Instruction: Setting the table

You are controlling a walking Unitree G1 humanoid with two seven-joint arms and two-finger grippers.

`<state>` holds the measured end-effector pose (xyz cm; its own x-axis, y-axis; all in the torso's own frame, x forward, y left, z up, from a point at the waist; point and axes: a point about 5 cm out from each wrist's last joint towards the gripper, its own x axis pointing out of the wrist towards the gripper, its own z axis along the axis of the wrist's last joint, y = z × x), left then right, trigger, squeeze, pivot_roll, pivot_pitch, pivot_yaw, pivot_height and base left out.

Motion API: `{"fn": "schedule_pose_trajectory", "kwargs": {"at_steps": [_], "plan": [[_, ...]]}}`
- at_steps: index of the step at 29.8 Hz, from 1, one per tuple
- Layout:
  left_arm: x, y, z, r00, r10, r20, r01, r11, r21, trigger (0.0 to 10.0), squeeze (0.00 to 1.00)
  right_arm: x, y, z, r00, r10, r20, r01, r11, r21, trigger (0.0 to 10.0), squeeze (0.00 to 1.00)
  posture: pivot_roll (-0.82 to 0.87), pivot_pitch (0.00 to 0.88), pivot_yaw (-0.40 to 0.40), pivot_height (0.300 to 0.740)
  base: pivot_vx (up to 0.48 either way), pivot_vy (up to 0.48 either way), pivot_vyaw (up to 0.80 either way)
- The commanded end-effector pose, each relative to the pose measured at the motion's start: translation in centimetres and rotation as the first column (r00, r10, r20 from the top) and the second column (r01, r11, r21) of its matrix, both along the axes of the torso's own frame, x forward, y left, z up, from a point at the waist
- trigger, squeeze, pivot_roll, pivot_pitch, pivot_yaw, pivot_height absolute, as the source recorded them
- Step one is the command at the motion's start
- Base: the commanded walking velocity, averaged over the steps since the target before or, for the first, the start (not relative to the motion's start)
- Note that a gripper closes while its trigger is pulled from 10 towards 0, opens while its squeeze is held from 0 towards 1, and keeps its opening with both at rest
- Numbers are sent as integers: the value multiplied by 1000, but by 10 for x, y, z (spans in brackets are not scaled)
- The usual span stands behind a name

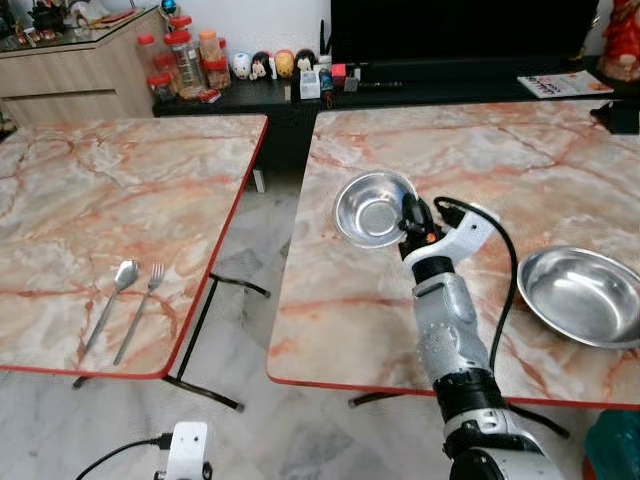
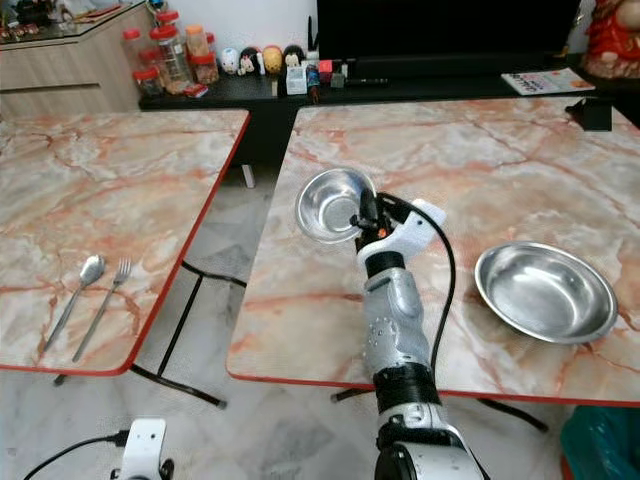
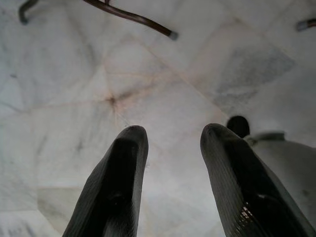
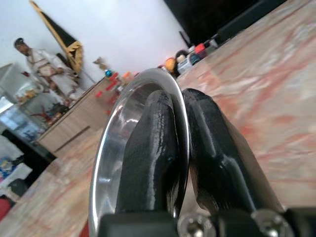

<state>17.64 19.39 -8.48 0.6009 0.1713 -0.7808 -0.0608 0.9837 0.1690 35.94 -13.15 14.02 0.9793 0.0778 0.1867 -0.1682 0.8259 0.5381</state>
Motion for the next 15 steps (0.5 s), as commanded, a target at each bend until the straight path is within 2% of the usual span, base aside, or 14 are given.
{"fn": "schedule_pose_trajectory", "kwargs": {"at_steps": [1,15], "plan": [[-3,7,0,1000,13,-3,-13,1000,24,10000,0,1,6,7,1000,11,24,-11,1000,-3,10000,0,37,5,67,740,0,-322,0],[-7,7,-2,1000,5,-13,-5,1000,26,10000,0,0,8,6,1000,18,21,-18,1000,-7,10000,0,35,0,67,740,0,-322,0]]}}
